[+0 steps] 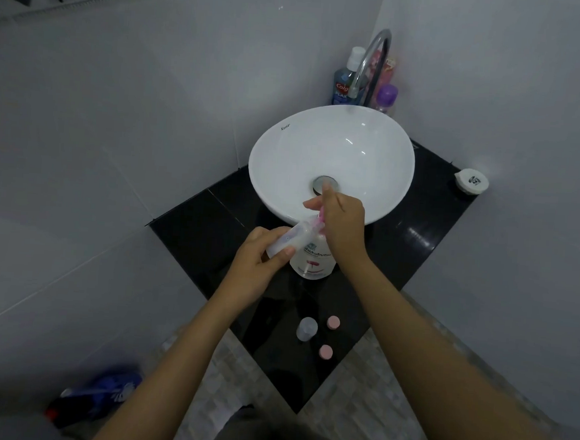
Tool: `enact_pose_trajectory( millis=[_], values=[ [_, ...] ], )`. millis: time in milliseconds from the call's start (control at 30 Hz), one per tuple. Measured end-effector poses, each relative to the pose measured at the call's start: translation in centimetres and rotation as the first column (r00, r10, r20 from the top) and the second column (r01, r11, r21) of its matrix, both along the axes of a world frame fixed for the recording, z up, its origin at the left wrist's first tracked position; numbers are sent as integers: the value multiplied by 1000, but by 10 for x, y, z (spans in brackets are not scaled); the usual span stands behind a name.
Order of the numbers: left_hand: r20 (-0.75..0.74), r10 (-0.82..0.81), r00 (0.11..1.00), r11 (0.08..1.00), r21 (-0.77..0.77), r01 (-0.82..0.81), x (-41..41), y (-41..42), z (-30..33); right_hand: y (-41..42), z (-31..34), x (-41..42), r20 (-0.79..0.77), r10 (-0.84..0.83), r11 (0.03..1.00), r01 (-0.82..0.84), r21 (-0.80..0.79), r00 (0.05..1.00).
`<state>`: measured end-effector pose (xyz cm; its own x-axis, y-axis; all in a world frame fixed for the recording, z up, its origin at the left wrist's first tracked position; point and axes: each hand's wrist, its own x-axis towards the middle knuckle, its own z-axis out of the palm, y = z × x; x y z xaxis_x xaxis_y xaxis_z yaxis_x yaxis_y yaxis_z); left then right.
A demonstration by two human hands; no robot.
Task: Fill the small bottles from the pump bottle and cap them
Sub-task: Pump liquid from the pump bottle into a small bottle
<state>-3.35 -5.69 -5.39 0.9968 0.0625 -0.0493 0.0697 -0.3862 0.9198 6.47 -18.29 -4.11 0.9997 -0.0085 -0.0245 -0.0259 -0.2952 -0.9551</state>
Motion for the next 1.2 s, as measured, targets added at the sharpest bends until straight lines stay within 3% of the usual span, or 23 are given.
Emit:
enact_pose_trajectory(
  millis=[733,867,1200],
  values=[
    [-17,-17,1000,997,-73,16,-2,2,6,-2,6,-1,33,33,999,-33,-14,999],
    [-19,-27,999,993,-114,24,0,4,8,-3,9,0,-24,49,998,-48,48,999],
    [-71,-39,997,989,-144,28,5,5,5,-4,6,1,-42,79,997,-79,10,996]
  ],
)
